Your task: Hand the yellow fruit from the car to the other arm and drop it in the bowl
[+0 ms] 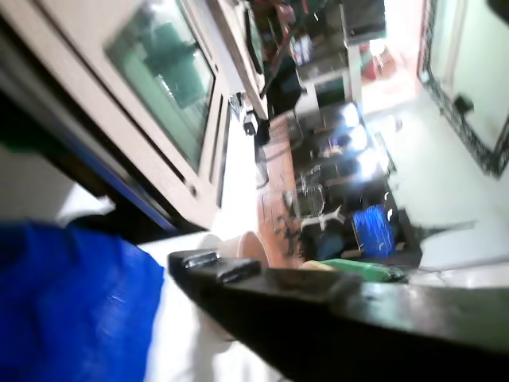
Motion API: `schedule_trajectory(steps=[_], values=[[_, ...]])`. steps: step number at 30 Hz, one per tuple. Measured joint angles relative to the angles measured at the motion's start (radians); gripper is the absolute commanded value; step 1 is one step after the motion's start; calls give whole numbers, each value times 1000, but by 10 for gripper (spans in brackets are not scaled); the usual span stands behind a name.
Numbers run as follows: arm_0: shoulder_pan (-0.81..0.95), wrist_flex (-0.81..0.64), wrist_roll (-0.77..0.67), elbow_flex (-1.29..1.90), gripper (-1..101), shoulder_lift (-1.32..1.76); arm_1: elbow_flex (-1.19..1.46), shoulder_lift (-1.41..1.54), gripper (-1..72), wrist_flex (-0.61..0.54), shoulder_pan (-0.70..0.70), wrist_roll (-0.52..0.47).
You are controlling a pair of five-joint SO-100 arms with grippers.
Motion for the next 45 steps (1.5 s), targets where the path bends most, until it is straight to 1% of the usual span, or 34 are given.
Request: schedule_trajectory(steps=[5,8,10,12,14,17,22,24,30,38,39,40,43,44,45], values=[[-179,51,276,0,571,37,-21,-18,-1,15,0,0],[-267,64,360,11,582,35,-23,-21,0,15,0,0],[-293,31,402,54,589,44,-23,-21,1,15,0,0],[-305,-32,425,117,590,35,-23,-21,20,15,0,0],[-307,-75,434,183,587,55,-23,-21,109,15,0,0],[-316,-107,439,252,582,106,-23,-21,175,20,0,0],[-319,-147,439,295,580,110,-23,-21,241,25,0,0],[-319,-152,439,299,578,123,-23,-21,247,29,0,0],[-319,-152,439,299,558,121,-35,-21,303,32,0,8],[-319,-152,439,299,557,121,-35,-20,258,32,0,8],[-319,-152,439,299,557,121,-35,-17,231,32,0,8],[-319,-152,439,299,557,121,-35,-8,184,34,0,8],[-319,-152,439,299,559,121,-18,57,17,44,8,21],[-319,-153,439,299,559,121,-5,91,2,58,8,25],[-319,-153,439,299,559,120,11,132,2,74,8,26]])
